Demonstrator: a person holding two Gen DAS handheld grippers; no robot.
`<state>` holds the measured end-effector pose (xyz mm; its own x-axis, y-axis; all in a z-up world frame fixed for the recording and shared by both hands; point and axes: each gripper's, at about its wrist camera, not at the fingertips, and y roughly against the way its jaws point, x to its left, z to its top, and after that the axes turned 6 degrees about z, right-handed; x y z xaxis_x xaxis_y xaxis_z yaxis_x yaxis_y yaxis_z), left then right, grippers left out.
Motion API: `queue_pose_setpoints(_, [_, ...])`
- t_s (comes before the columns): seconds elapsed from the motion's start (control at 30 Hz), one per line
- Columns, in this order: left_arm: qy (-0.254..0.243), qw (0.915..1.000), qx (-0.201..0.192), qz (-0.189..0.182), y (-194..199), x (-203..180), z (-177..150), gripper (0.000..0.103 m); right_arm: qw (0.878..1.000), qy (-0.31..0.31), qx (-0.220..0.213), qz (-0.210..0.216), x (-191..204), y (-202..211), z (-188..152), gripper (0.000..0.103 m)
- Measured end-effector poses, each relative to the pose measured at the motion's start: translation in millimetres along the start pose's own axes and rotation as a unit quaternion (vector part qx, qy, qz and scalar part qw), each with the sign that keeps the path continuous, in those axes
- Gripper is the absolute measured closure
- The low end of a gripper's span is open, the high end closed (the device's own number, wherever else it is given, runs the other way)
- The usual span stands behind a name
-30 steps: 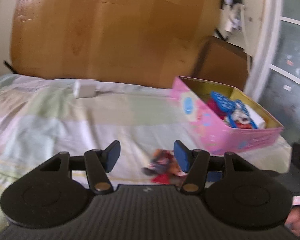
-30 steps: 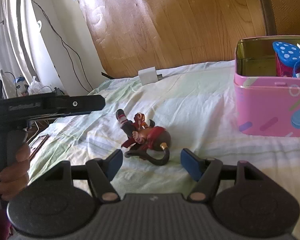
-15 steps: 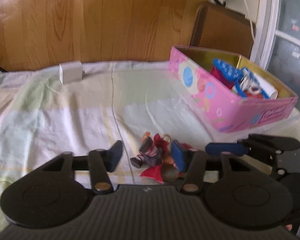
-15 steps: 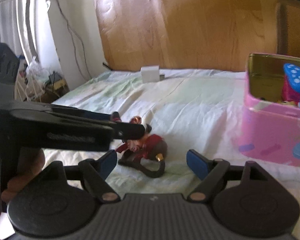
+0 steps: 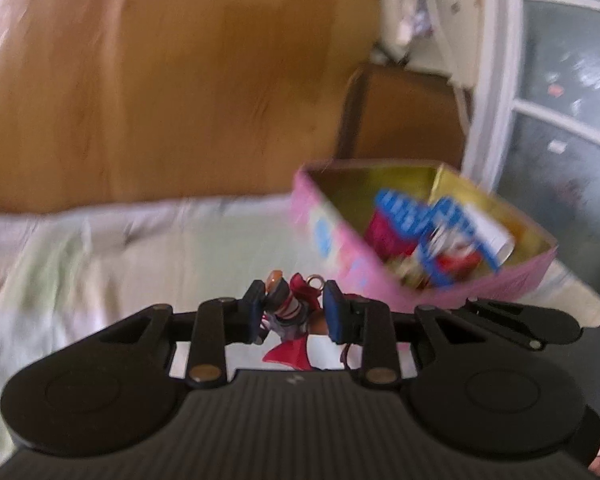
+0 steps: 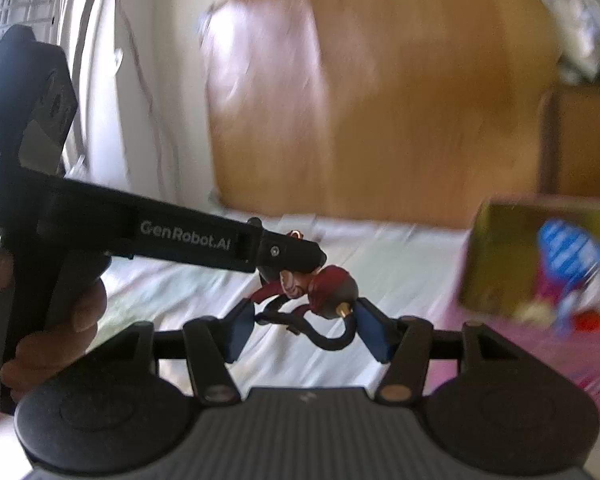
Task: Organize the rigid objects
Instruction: 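Carry the figurine into the tin with both grippers and release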
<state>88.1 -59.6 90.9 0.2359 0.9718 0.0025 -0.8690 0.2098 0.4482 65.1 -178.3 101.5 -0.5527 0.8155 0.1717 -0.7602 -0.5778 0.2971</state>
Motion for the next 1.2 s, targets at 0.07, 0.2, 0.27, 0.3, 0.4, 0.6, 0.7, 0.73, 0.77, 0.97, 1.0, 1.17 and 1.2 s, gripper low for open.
queue_pose_setpoints(0.07, [-0.012,0.9997,-0.015,-0.015,-5.3,-17.8,15.9,0.069,0.999,0.004,-0.024,-0.022,-10.4,12.2,7.9,0.048])
queue_pose_setpoints(0.2, [-0.041,0.9976,-0.031,-0.046,-30.7,-59.4,35.3,0.069,0.996,-0.01,-0.048,-0.07,-42.1,29.9,15.0,0.048])
queue_pose_setpoints(0.27, [-0.048,0.9967,-0.027,-0.06,-50.2,-78.1,42.3,0.068,0.994,-0.027,-0.048,-0.09,-62.9,34.4,15.6,0.048])
queue_pose_setpoints(0.3, [-0.05,0.9963,-0.024,-0.066,-58.5,-84.6,45.1,0.068,0.994,-0.035,-0.046,-0.097,-72.9,35.5,16.1,0.048])
queue_pose_setpoints(0.4, [-0.052,0.9964,-0.007,-0.067,-87.9,-102.6,50.6,0.067,0.992,-0.061,-0.03,-0.107,-108.5,32.9,14.5,0.048])
queue_pose_setpoints(0.6, [-0.073,0.9967,0.032,0.016,-144.3,-123.3,54.0,0.052,0.981,-0.077,-0.024,-0.175,-146.7,5.6,19.1,0.042])
queue_pose_setpoints(0.7, [-0.067,0.9966,0.031,0.038,-146.6,-123.8,55.2,0.05,0.98,-0.106,-0.041,-0.166,-158.1,12.1,12.2,0.042])
queue_pose_setpoints(0.73, [-0.071,0.9962,0.029,0.041,-145.0,-124.7,54.5,0.048,0.98,-0.109,-0.043,-0.164,-159.3,14.5,10.8,0.041])
queue_pose_setpoints(0.77, [-0.075,0.9958,0.026,0.046,-142.9,-125.8,53.5,0.047,0.979,-0.108,-0.046,-0.164,-159.0,16.9,10.0,0.041])
queue_pose_setpoints(0.97, [-0.086,0.9933,0.014,0.076,-123.6,-129.0,54.8,0.047,0.98,-0.107,-0.059,-0.156,-155.2,22.3,10.7,0.039])
queue_pose_setpoints(1.0, [-0.087,0.993,0.011,0.079,-118.8,-128.6,55.0,0.047,0.98,-0.105,-0.063,-0.156,-150.9,25.6,10.6,0.038])
queue_pose_setpoints(1.17, [-0.093,0.9915,0.0,0.091,-98.6,-128.2,54.4,0.047,0.979,-0.107,-0.087,-0.152,-135.7,40.5,10.1,0.037])
queue_pose_setpoints(1.2, [-0.096,0.9911,-0.001,0.093,-94.8,-128.0,53.0,0.047,0.978,-0.11,-0.093,-0.153,-132.7,45.4,9.2,0.037])
